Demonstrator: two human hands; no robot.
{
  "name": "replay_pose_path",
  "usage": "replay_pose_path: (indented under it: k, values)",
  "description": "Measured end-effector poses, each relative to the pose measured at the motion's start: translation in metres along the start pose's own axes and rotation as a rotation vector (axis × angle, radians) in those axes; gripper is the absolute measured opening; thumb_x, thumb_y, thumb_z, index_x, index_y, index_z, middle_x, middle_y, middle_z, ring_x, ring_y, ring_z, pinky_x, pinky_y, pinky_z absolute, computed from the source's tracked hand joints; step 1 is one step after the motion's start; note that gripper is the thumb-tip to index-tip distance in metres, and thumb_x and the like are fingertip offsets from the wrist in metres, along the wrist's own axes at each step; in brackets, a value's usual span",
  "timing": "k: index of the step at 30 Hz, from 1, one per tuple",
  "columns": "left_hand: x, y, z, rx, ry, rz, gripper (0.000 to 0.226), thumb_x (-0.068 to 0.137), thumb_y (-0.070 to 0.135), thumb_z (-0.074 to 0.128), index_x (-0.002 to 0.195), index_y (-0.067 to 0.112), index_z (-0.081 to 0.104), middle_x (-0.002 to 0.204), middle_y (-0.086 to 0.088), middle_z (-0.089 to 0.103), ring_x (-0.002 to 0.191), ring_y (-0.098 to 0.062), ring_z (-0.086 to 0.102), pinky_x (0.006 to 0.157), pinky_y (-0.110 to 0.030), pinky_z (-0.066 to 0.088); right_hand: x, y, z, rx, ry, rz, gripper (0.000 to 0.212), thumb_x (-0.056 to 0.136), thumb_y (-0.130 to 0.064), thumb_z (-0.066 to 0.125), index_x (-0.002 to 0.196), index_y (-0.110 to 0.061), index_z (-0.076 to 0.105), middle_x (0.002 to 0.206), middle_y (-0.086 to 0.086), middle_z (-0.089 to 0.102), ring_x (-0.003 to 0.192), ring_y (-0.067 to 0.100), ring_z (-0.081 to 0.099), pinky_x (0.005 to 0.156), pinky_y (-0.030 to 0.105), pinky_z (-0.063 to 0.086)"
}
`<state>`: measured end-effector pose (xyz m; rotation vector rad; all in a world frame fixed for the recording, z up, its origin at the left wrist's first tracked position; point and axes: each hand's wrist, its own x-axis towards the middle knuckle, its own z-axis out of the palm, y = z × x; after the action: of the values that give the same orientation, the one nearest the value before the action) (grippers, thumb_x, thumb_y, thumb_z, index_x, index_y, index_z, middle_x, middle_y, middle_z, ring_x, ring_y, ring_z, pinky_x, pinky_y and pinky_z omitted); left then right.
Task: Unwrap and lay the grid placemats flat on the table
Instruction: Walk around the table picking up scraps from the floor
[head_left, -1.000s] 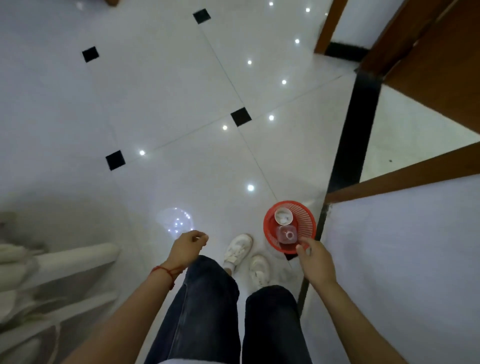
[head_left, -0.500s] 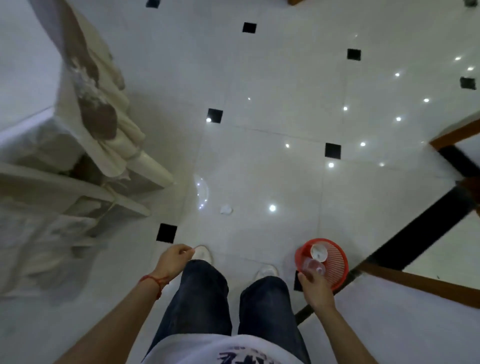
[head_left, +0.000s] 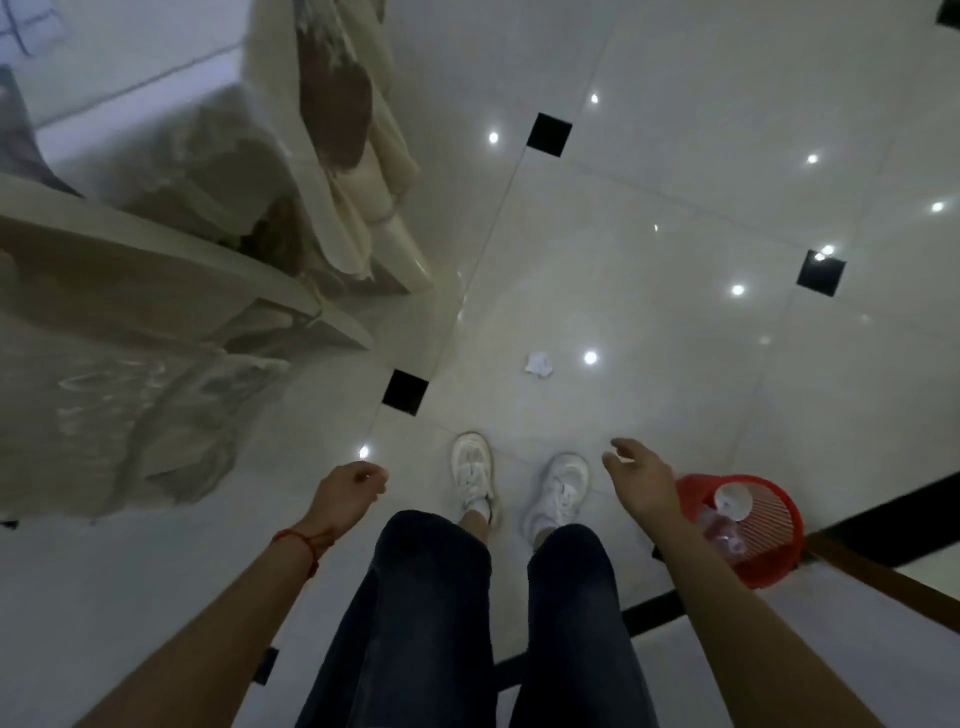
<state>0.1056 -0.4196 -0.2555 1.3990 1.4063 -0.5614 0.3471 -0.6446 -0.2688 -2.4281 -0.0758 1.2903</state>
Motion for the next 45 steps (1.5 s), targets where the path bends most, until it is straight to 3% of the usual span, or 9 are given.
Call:
replay_pose_path:
  k: [9, 17, 23, 26, 30, 33, 39, 45]
  values:
    - [0.146, -0.035, 0.058, 0.066, -0.040, -0.023, 0.025, 0.094, 0.022, 0.049, 0.106, 0.005, 0.062, 0.098, -0.005, 0.060, 0.092, -0.018, 0.054, 0.082, -0.026, 0.039, 0.175, 0.024, 0.092, -0.151, -0.006, 0.001, 0.044, 0.091, -0.023, 0.052, 0.132, -0.009, 0.046, 0.134, 0.020, 0.049, 0.121, 0.032, 0.048, 0.101, 0.036, 0.037]
    - [0.289, -0.077, 0.114, 0.013, 0.012, -0.084, 0.023, 0.092, 0.022, 0.052, 0.104, 0.006, 0.063, 0.097, -0.006, 0.062, 0.092, -0.019, 0.056, 0.080, -0.026, 0.040, 0.358, 0.052, 0.188, -0.395, 0.057, -0.190, 0.050, 0.089, -0.022, 0.054, 0.135, -0.010, 0.041, 0.143, 0.016, 0.038, 0.129, 0.034, 0.037, 0.103, 0.043, 0.035]
    - [0.363, -0.102, 0.150, 0.004, 0.006, -0.107, 0.013, 0.092, 0.022, 0.051, 0.095, 0.015, 0.061, 0.094, -0.003, 0.062, 0.089, -0.016, 0.055, 0.080, -0.026, 0.041, 0.457, 0.068, 0.252, -0.515, 0.068, -0.221, 0.062, 0.090, -0.027, 0.051, 0.144, -0.025, 0.020, 0.157, 0.009, 0.005, 0.138, 0.038, 0.018, 0.105, 0.053, 0.031]
    - [0.379, -0.106, 0.158, 0.003, 0.013, -0.106, 0.017, 0.092, 0.021, 0.051, 0.100, 0.012, 0.063, 0.094, -0.002, 0.063, 0.088, -0.014, 0.055, 0.079, -0.025, 0.041, 0.486, 0.073, 0.275, -0.576, 0.105, -0.227, 0.055, 0.090, -0.022, 0.047, 0.140, -0.030, 0.025, 0.156, 0.009, 0.005, 0.138, 0.040, 0.015, 0.103, 0.056, 0.031]
    - [0.383, -0.108, 0.165, 0.014, 0.029, -0.097, 0.021, 0.092, 0.022, 0.051, 0.103, 0.011, 0.065, 0.095, 0.000, 0.063, 0.089, -0.012, 0.055, 0.075, -0.022, 0.041, 0.493, 0.074, 0.291, -0.530, 0.265, -0.325, 0.030, 0.091, -0.006, 0.040, 0.120, -0.009, 0.046, 0.134, 0.025, 0.034, 0.120, 0.044, 0.036, 0.088, 0.053, 0.041]
    - [0.374, -0.106, 0.165, 0.027, 0.020, -0.115, 0.022, 0.092, 0.023, 0.050, 0.104, 0.011, 0.064, 0.096, 0.001, 0.062, 0.091, -0.013, 0.055, 0.078, -0.023, 0.041, 0.477, 0.070, 0.287, -0.436, 0.181, -0.368, 0.027, 0.094, -0.015, 0.039, 0.113, 0.000, 0.051, 0.123, 0.028, 0.042, 0.108, 0.044, 0.047, 0.086, 0.047, 0.041]
    - [0.317, -0.079, 0.157, 0.011, 0.032, -0.130, 0.022, 0.092, 0.025, 0.051, 0.103, 0.011, 0.064, 0.095, -0.002, 0.064, 0.092, -0.018, 0.058, 0.086, -0.031, 0.045, 0.401, 0.051, 0.253, -0.355, 0.093, -0.500, 0.023, 0.093, -0.011, 0.043, 0.107, 0.001, 0.056, 0.115, 0.027, 0.048, 0.097, 0.044, 0.053, 0.078, 0.043, 0.043]
    - [0.229, -0.034, 0.137, -0.020, 0.053, -0.081, 0.022, 0.092, 0.022, 0.050, 0.104, 0.009, 0.064, 0.093, -0.002, 0.063, 0.089, -0.017, 0.057, 0.082, -0.028, 0.044, 0.307, 0.019, 0.192, -0.332, 0.001, -0.556, 0.024, 0.094, -0.013, 0.041, 0.104, 0.000, 0.059, 0.110, 0.025, 0.051, 0.089, 0.043, 0.056, 0.074, 0.040, 0.048]
